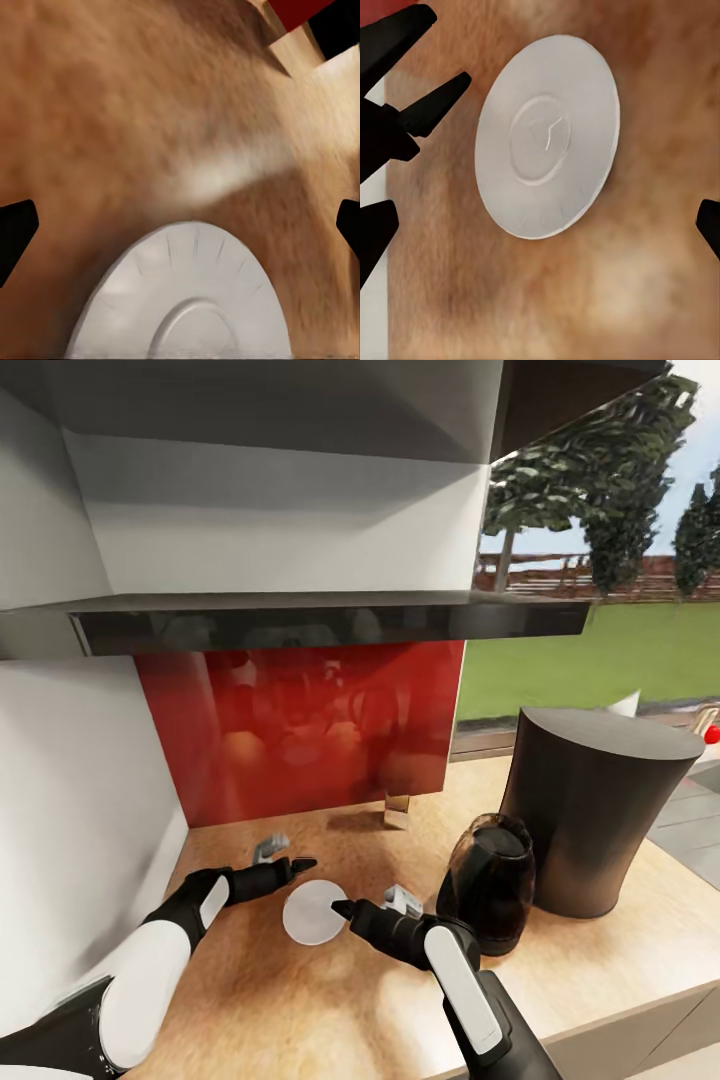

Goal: Set up a coffee station on the kitchen countertop: keep the coffee maker on the countertop, move the bottle of coffee from the kitchen shelf to the counter next to the coffee maker, place a paper coffee filter on top of the coffee maker, put the saucer next to the coffee maker with the coffee cup on the saucer, and place the electric kettle next to the coffee maker.

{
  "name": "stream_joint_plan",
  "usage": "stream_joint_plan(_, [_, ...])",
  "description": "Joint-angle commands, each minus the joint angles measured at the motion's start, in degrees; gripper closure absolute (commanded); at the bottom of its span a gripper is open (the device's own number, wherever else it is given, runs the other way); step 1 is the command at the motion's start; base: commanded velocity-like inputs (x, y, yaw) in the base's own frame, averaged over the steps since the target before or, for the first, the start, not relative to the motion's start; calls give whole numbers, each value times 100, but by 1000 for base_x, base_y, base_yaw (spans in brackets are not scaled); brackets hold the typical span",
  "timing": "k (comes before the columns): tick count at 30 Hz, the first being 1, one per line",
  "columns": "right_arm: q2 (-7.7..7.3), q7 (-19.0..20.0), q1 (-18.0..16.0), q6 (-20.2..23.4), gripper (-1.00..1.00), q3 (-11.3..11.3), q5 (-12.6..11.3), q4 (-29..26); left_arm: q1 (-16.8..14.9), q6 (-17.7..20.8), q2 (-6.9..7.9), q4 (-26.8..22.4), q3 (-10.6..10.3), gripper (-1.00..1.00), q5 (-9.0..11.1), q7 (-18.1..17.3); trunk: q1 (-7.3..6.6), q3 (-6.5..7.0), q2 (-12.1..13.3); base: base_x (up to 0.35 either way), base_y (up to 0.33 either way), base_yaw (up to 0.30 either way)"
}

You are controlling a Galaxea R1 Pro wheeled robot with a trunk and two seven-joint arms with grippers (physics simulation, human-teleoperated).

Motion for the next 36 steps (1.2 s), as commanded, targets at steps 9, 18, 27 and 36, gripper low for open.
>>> stream_joint_plan(9, [0, -58, -5, 8, -100, 4, -67, 204, -2, 39, -5, 179, 50, -100, -58, -8, 4, -14, -14, 1, 0, 0])
stream_joint_plan(18, [0, -58, -5, 8, -100, 12, -62, 213, -1, 59, 8, 186, 50, -100, -58, -7, 4, -14, -14, 0, 0, 0])
stream_joint_plan(27, [0, -63, -5, 8, -100, 4, -59, 233, -1, 151, 41, 505, 329, -100, -49, -47, 4, -14, -14, 0, 0, 0])
stream_joint_plan(36, [0, -67, -6, 8, -100, -4, -59, 303, -1, 259, 28, 546, 374, -100, -49, -56, 4, -14, -14, 0, 0, 0])
